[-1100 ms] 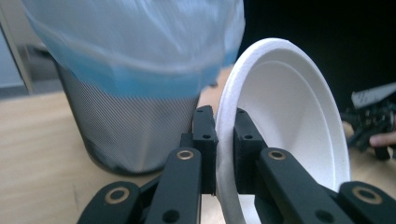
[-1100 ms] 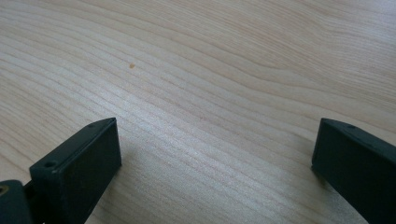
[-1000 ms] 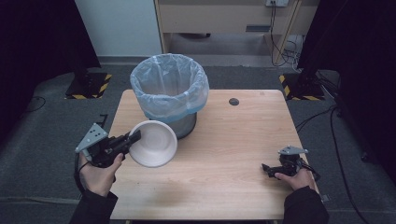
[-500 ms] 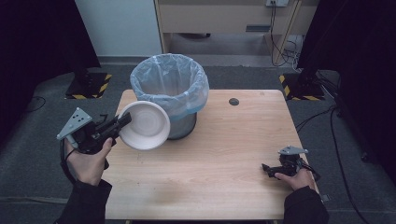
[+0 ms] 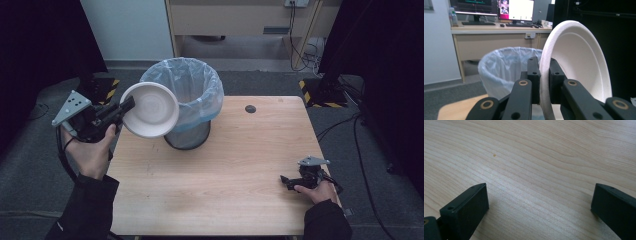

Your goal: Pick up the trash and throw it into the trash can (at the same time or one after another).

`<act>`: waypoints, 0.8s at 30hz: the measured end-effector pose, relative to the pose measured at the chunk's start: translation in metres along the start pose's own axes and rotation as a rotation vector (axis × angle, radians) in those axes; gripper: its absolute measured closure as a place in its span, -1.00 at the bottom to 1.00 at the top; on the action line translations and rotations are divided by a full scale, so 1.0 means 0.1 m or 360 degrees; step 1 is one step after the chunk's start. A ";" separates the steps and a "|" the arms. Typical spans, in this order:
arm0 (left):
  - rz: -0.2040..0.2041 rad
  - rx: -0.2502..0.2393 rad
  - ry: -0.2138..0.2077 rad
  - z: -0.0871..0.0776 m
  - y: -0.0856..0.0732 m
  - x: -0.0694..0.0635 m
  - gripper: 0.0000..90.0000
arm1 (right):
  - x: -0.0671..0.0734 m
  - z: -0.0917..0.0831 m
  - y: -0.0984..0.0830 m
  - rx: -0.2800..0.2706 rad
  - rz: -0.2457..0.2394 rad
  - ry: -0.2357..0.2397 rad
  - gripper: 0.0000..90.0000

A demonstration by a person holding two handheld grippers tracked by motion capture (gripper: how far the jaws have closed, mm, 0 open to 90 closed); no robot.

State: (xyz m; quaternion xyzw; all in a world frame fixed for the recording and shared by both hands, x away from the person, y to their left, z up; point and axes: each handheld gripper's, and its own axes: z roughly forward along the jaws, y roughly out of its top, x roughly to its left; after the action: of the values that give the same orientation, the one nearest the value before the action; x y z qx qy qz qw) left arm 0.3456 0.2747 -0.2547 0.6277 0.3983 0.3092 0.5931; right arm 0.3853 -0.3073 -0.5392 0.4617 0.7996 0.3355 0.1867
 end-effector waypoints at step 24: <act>0.0013 -0.0033 0.0190 0.60 0.35 0.23 0.83 | 0.00 0.00 0.00 -0.0002 0.0004 0.0000 -0.97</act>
State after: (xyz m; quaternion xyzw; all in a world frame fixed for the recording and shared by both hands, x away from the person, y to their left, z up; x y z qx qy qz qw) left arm 0.4137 0.2654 -0.2285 0.6035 0.4271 0.3526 0.5736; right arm 0.3855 -0.3071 -0.5392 0.4626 0.7989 0.3362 0.1865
